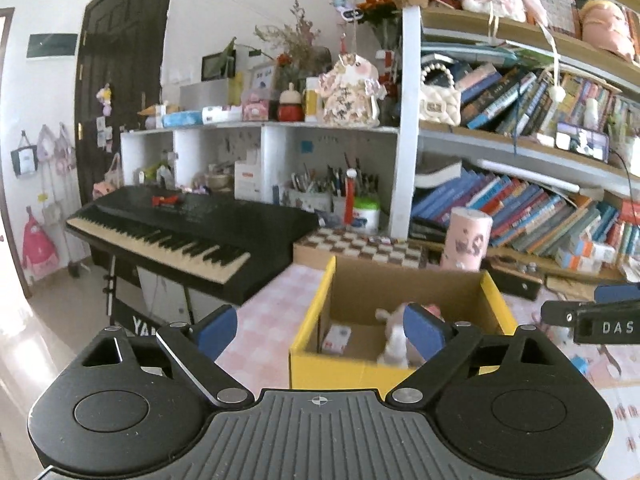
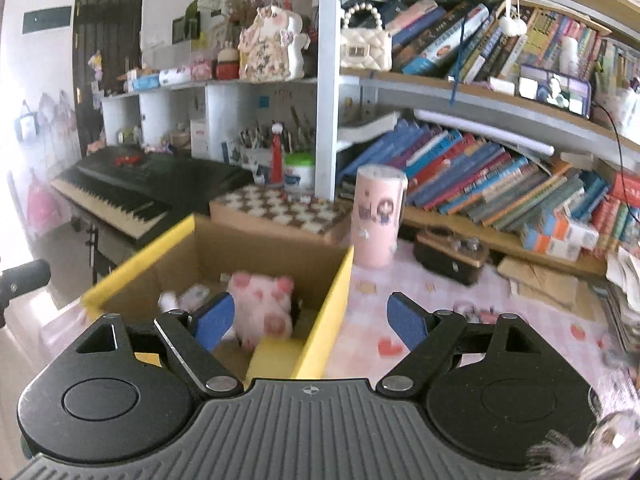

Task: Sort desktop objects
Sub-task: 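Withdraw both open tools from the yellow box back over the table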

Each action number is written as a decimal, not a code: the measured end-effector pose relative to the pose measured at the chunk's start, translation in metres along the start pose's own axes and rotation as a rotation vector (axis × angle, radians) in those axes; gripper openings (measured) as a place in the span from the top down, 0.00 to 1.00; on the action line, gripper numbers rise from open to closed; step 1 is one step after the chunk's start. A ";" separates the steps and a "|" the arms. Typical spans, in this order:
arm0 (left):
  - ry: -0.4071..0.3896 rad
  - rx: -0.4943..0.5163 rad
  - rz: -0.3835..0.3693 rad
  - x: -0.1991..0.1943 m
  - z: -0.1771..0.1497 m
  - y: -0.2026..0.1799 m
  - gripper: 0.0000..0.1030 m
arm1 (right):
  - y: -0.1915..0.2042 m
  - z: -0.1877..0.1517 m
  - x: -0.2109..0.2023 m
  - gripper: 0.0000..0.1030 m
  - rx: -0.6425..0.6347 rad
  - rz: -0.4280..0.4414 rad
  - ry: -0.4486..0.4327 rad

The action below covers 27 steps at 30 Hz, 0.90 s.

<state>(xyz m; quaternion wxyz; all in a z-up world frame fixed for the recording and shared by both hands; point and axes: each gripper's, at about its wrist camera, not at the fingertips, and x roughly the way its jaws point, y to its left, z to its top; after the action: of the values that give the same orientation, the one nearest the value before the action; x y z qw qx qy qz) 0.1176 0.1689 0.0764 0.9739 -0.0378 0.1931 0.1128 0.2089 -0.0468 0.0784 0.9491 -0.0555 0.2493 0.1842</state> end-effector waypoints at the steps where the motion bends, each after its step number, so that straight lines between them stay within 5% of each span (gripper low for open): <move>1: 0.005 0.002 -0.005 -0.005 -0.004 0.000 0.10 | 0.002 -0.006 -0.005 0.21 0.001 -0.001 0.007; 12: 0.068 0.047 -0.039 -0.049 -0.049 0.006 0.10 | 0.043 -0.064 -0.051 0.26 -0.007 0.021 0.087; 27: 0.122 0.067 -0.067 -0.084 -0.082 0.007 0.10 | 0.074 -0.099 -0.083 0.27 -0.064 0.055 0.126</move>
<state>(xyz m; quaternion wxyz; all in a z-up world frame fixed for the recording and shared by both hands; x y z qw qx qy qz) 0.0102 0.1487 0.0327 0.9644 -0.0185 0.2541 0.0712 0.0698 -0.0246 0.0325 0.9239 -0.0905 0.3039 0.2142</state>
